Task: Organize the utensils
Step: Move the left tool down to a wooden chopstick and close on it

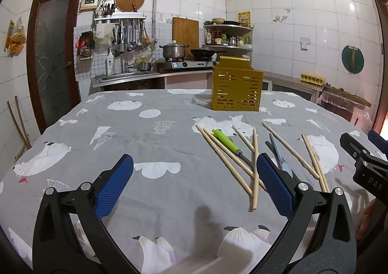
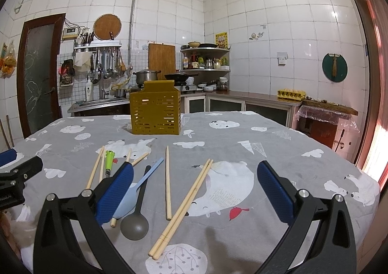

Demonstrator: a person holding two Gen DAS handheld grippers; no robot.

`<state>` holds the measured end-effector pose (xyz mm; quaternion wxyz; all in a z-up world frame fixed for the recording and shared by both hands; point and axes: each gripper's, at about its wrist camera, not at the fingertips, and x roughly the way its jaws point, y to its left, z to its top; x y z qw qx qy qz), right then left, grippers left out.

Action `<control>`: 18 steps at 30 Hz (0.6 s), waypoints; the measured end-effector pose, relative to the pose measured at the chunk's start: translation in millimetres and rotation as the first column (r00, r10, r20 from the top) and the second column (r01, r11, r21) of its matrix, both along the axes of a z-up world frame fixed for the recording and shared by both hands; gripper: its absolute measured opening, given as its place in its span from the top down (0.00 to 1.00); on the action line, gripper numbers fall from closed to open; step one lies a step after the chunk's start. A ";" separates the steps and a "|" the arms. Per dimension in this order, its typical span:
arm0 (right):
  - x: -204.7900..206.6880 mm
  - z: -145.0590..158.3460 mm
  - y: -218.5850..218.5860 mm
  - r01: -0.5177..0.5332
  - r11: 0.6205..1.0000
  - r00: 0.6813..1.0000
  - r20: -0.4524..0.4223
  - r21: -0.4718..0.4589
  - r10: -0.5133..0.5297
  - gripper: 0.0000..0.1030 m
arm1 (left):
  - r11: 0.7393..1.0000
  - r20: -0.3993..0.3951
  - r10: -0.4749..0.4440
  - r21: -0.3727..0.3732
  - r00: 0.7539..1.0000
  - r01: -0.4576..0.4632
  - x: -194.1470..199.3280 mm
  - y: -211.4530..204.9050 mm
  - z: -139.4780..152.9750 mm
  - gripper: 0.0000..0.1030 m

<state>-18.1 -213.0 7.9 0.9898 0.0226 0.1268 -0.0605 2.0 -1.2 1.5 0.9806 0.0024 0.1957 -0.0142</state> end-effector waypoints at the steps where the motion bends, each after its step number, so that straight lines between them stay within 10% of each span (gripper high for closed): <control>1: 2.4 0.4 -0.9 0.000 1.000 1.000 -0.009 0.005 0.000 0.03 | 1.000 -0.007 -0.002 -0.001 1.000 0.002 1.6 0.1 -0.1 0.05; 18: 61.0 26.6 -7.1 0.042 0.999 0.996 -0.079 -0.020 -0.044 0.03 | 0.999 -0.086 -0.051 -0.004 0.995 0.051 75.6 -10.6 33.0 0.05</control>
